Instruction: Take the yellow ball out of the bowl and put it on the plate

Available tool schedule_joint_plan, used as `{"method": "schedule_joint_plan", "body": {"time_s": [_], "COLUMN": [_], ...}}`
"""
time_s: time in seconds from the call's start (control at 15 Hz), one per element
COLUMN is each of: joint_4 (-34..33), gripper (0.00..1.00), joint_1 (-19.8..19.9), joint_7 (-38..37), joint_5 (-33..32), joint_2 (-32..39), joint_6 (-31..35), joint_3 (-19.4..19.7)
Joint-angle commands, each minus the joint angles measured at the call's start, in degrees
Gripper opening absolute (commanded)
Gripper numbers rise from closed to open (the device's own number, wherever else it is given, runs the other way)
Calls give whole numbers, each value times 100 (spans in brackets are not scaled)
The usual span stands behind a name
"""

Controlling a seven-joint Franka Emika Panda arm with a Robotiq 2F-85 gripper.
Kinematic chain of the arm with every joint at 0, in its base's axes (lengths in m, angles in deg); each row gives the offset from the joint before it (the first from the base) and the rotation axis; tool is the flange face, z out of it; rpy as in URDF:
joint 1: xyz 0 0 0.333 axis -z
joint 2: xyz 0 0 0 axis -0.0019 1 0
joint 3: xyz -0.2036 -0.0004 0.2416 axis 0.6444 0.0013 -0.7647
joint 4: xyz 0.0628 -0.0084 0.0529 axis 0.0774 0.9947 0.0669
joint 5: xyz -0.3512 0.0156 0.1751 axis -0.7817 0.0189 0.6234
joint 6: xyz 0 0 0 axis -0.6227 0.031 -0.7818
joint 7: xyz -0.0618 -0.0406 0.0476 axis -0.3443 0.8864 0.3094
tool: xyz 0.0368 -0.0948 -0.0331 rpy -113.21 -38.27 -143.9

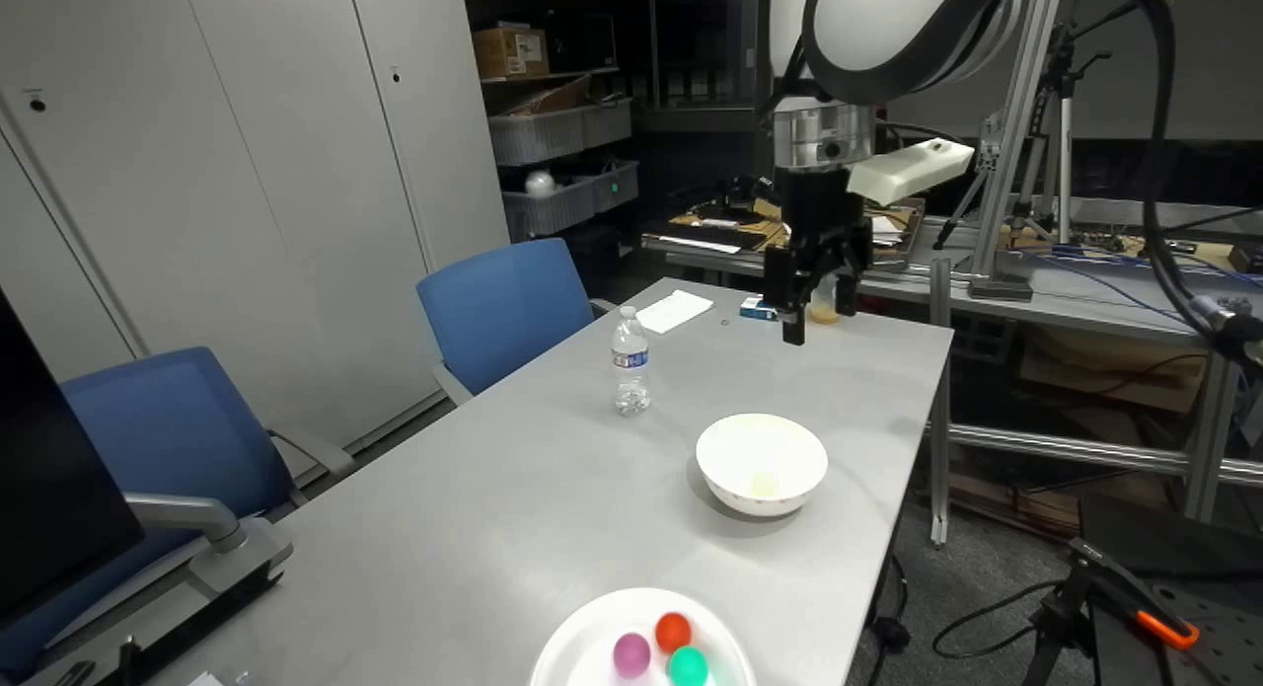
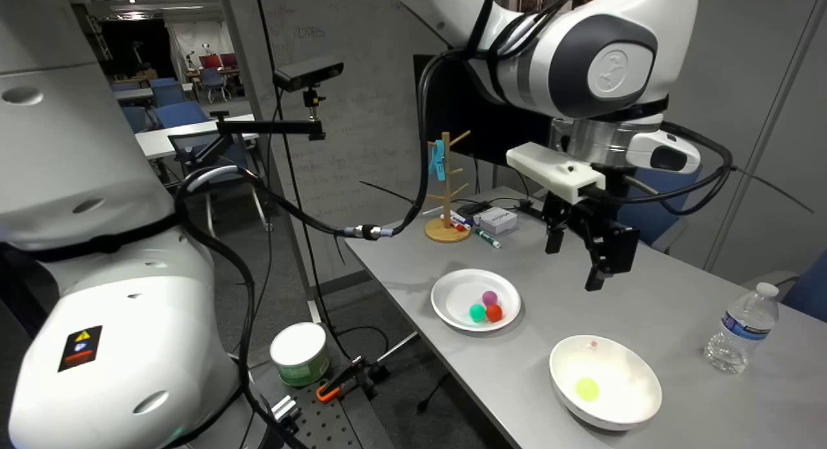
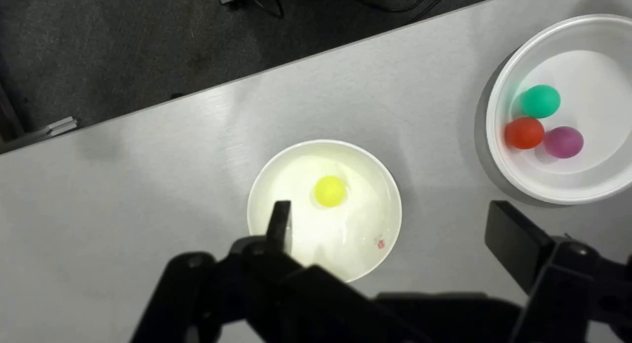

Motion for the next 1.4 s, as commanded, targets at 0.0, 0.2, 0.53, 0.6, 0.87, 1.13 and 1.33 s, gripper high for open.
{"method": "schedule_joint_plan", "body": {"time_s": [0.0, 0.2, 0.53, 0.6, 0.87, 1.13, 1.33], "joint_4": [-214, -240, -302, -149, -198, -319, -369], "gripper": [100, 100, 100, 100, 100, 100, 100], "joint_1": [65, 78, 106, 74, 88, 74, 65], "joint_7": [-57, -47, -62, -10, -19, -304, -581], "joint_5": [510, 866, 1252, 1069, 1108, 1050, 994], "joint_2": [368, 577, 846, 698, 783, 1037, 1313], "joint_6": [207, 475, 662, 608, 615, 775, 1009], "joint_3": [32, 33, 35, 20, 25, 41, 61]}}
